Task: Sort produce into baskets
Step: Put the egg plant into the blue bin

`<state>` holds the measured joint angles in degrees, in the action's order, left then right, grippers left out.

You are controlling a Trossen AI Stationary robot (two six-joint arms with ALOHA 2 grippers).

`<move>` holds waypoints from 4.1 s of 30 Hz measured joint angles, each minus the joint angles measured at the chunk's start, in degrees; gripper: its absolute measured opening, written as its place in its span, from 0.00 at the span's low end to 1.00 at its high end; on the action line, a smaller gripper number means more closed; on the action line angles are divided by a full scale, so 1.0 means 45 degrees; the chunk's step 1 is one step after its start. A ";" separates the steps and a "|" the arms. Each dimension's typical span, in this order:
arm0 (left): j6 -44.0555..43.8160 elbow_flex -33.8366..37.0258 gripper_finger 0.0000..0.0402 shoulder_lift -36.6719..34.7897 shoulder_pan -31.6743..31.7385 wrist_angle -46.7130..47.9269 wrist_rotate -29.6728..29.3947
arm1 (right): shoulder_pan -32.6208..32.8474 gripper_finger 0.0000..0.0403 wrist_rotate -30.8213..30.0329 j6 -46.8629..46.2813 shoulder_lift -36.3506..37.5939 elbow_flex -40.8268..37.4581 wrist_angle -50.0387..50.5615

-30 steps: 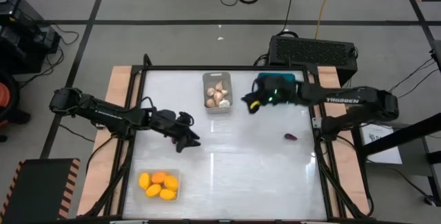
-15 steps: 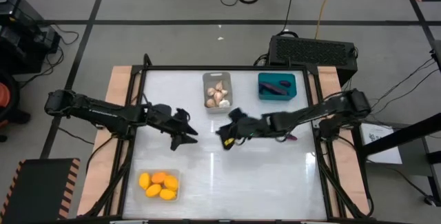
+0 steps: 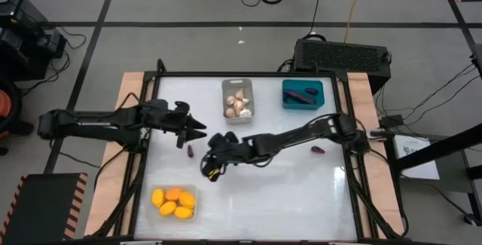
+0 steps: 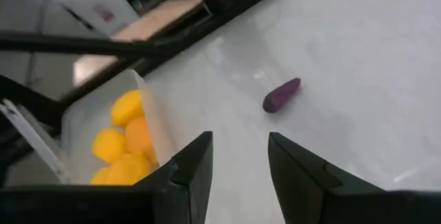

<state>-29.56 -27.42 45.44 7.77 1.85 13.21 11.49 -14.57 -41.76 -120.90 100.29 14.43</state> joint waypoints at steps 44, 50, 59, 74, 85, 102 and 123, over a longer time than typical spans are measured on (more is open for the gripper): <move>-0.1350 0.0015 0.53 -0.0771 0.0436 0.9886 -0.4711 | -0.0899 0.73 0.0209 0.4982 -0.5865 0.3236 -0.5086; -0.1378 0.0015 0.53 -0.0771 0.0436 1.0212 -0.4760 | -0.0906 0.73 -0.0453 0.6059 -0.6339 0.3236 -0.6136; -0.1725 0.0015 0.53 -0.0766 0.0436 1.0532 -0.4809 | -0.1174 0.73 0.0603 0.5993 -0.7394 0.3236 -0.8126; -0.2047 0.0019 0.53 -0.0771 0.0436 1.0748 -0.4850 | -0.1122 0.73 -0.1083 0.7370 -0.7539 0.3245 -0.7963; -0.2038 0.0019 0.53 -0.0769 0.0436 1.0713 -0.5296 | -0.0692 0.73 -0.1064 0.8288 -0.7032 0.3231 -0.8143; -0.2039 0.0019 0.53 -0.0768 0.0436 1.0703 -0.5367 | -0.0787 0.72 -0.2539 0.4703 -0.6839 0.3258 -0.4108; -0.2365 0.0019 0.53 -0.0771 0.0422 1.0707 -0.4971 | -0.1376 0.10 0.1840 0.2620 -0.5750 0.3253 -0.0912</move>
<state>-40.21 -27.33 41.98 9.67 50.03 -9.16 5.29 -6.29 -29.97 -146.78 114.93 10.32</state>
